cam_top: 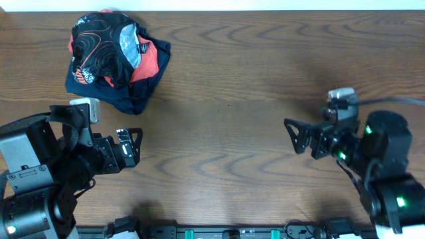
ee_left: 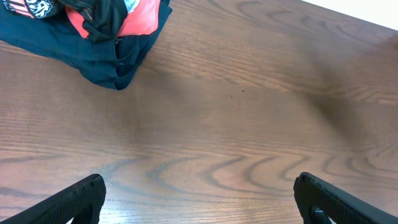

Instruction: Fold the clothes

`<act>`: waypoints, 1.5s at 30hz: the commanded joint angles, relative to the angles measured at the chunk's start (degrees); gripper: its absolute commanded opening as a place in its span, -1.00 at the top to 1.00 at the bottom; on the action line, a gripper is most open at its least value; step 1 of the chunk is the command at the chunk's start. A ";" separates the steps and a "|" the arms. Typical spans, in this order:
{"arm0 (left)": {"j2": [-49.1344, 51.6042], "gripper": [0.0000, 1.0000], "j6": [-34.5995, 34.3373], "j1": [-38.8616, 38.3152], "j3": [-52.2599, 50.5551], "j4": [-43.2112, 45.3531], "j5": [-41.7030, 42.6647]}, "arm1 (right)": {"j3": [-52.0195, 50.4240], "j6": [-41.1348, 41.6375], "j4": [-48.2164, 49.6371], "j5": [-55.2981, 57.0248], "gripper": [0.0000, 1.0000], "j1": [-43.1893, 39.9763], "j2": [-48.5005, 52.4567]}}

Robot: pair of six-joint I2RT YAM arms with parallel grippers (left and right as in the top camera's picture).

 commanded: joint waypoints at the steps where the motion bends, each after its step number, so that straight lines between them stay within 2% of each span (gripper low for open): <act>1: 0.04 -0.96 0.98 -0.28 0.09 -0.17 -0.50 | -2.03 -8.92 3.54 5.22 -0.99 0.57 -7.52; 8: 0.04 -0.96 0.98 -0.28 0.09 -0.17 -0.50 | -17.40 -8.83 20.04 7.82 -0.99 -1.38 -24.63; 14: 0.04 -0.96 0.98 -0.28 0.09 -0.17 -0.50 | -29.18 -8.83 25.44 7.82 -0.99 -1.36 -35.10; 21: 0.04 -0.96 0.98 -0.28 0.09 -0.17 -0.50 | -40.61 -8.72 32.54 7.15 -0.99 -1.36 -42.86; 30: 0.04 -0.96 0.98 -0.28 0.09 -0.17 -0.50 | -50.62 -7.50 40.70 7.13 -0.99 -1.31 -42.84; 45: 0.04 -0.96 0.98 -0.28 0.09 -0.17 -0.50 | -52.50 -7.52 36.74 7.17 -0.98 -1.31 -42.77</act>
